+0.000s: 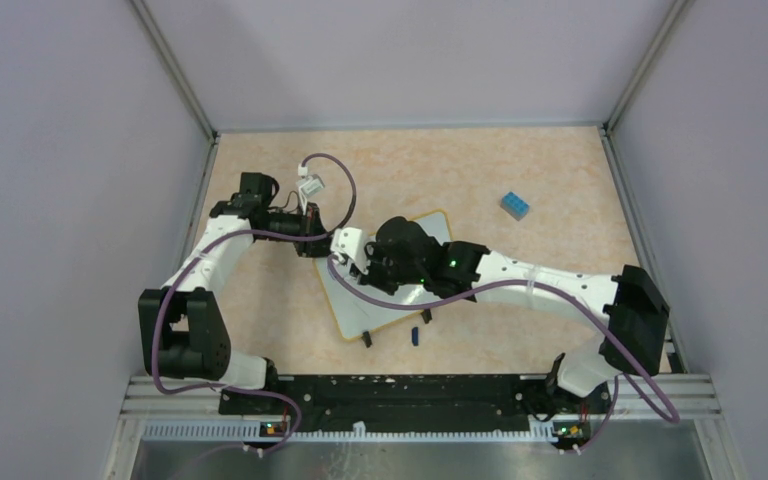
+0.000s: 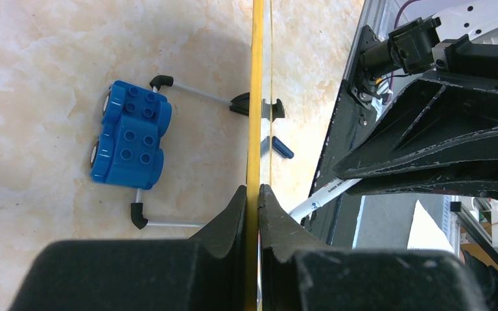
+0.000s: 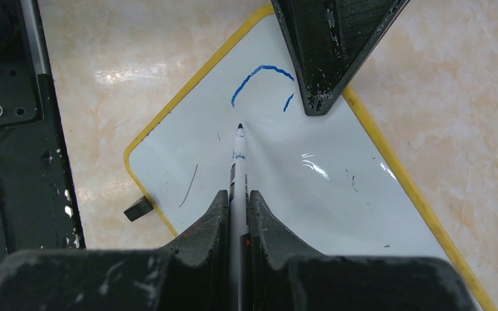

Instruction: Write a sentence on the whiteboard

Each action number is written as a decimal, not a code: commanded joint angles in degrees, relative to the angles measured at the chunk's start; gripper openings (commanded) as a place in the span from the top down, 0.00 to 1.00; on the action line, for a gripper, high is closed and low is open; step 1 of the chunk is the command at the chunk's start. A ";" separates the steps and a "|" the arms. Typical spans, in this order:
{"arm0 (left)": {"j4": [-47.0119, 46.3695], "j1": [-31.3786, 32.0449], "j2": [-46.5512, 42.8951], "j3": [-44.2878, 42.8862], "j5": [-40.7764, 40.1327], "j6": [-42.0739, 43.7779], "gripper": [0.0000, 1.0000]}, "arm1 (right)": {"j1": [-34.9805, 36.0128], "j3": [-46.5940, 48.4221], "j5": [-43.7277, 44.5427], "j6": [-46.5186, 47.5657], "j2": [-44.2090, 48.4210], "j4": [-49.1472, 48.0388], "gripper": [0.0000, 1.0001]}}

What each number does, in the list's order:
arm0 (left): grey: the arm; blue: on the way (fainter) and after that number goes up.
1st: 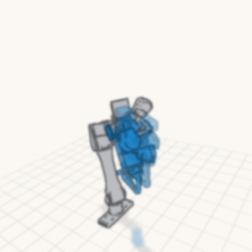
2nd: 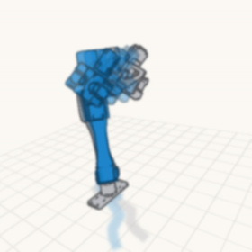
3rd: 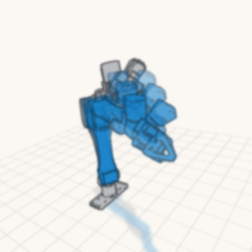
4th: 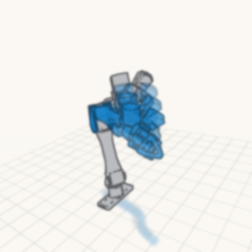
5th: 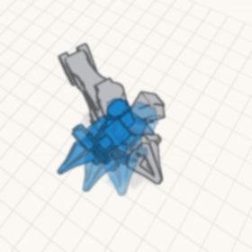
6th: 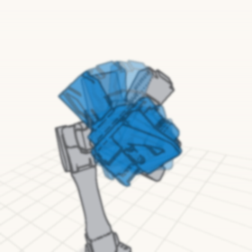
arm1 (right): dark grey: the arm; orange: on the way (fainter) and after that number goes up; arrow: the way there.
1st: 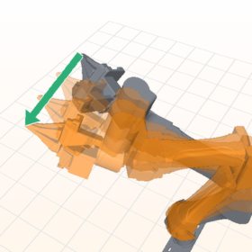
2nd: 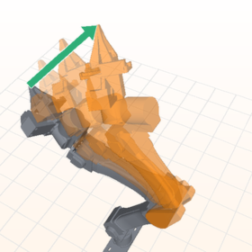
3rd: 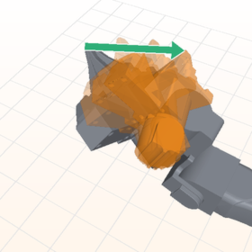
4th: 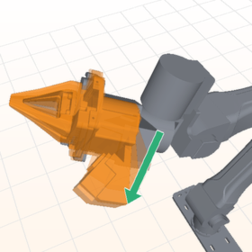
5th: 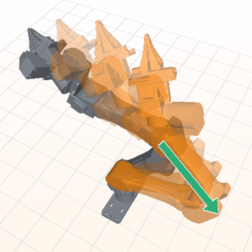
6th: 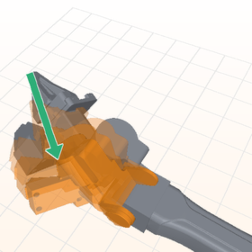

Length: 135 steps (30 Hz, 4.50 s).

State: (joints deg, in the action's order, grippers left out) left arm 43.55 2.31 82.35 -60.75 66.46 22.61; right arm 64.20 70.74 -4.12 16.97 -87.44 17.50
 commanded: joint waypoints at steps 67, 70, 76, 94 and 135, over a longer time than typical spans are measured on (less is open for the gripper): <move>-0.59 -0.15 -1.09 0.10 -2.82 0.59 1.00 | -1.94 2.78 -2.34 -0.33 0.38 -2.07 1.00; -0.57 -0.17 -1.16 0.11 -2.93 0.68 1.00 | -1.85 3.12 -2.47 -0.45 -0.06 -2.27 1.00; -0.66 -0.14 -0.98 0.11 -2.87 0.61 1.00 | -1.83 4.09 -2.77 -0.62 -0.99 -2.29 1.00; -0.66 -0.19 -0.89 -0.14 -3.18 0.48 1.00 | -2.53 2.08 -0.34 -0.61 -0.57 -2.36 1.00; -0.84 -0.19 -0.67 -0.16 -3.44 0.41 1.00 | -1.81 -2.29 -2.74 -0.18 1.44 -0.73 1.00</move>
State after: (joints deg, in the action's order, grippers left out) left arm 43.51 2.31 82.35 -60.75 66.17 22.63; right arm 62.08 68.64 -7.27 16.75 -87.35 17.21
